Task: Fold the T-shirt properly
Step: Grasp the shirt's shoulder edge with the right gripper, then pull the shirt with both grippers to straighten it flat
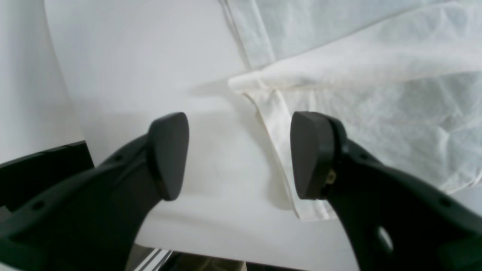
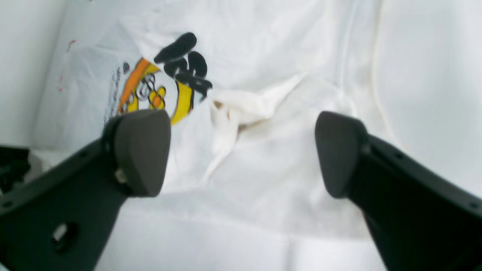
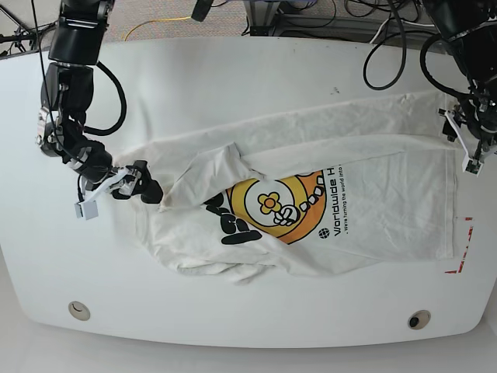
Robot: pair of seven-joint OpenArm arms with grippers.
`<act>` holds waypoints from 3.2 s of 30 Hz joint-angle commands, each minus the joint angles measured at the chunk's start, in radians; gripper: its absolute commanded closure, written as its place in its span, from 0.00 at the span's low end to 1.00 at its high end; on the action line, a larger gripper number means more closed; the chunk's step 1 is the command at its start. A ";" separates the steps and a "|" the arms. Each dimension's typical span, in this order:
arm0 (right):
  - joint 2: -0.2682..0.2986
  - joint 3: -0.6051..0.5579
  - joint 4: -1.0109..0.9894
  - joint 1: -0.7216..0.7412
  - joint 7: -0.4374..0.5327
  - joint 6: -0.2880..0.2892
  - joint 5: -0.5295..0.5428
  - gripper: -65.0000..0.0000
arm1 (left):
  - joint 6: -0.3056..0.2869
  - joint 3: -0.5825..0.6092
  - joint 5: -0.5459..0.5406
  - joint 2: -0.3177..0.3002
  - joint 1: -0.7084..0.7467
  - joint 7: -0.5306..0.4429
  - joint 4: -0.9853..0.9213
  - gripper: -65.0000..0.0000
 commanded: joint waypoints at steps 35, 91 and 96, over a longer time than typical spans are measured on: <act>-0.012 0.035 -0.194 -0.018 0.208 0.131 -0.544 0.66 | 0.002 -0.229 -0.151 0.110 0.156 -0.010 0.124 0.38; -0.123 0.320 0.225 -0.440 0.093 0.131 -0.543 1.00 | 0.002 0.103 -0.147 0.075 0.265 -0.005 0.143 0.96; -0.124 0.342 0.257 -0.517 0.093 0.131 -0.543 1.00 | 0.002 0.101 -0.148 0.018 0.321 -0.005 0.156 0.96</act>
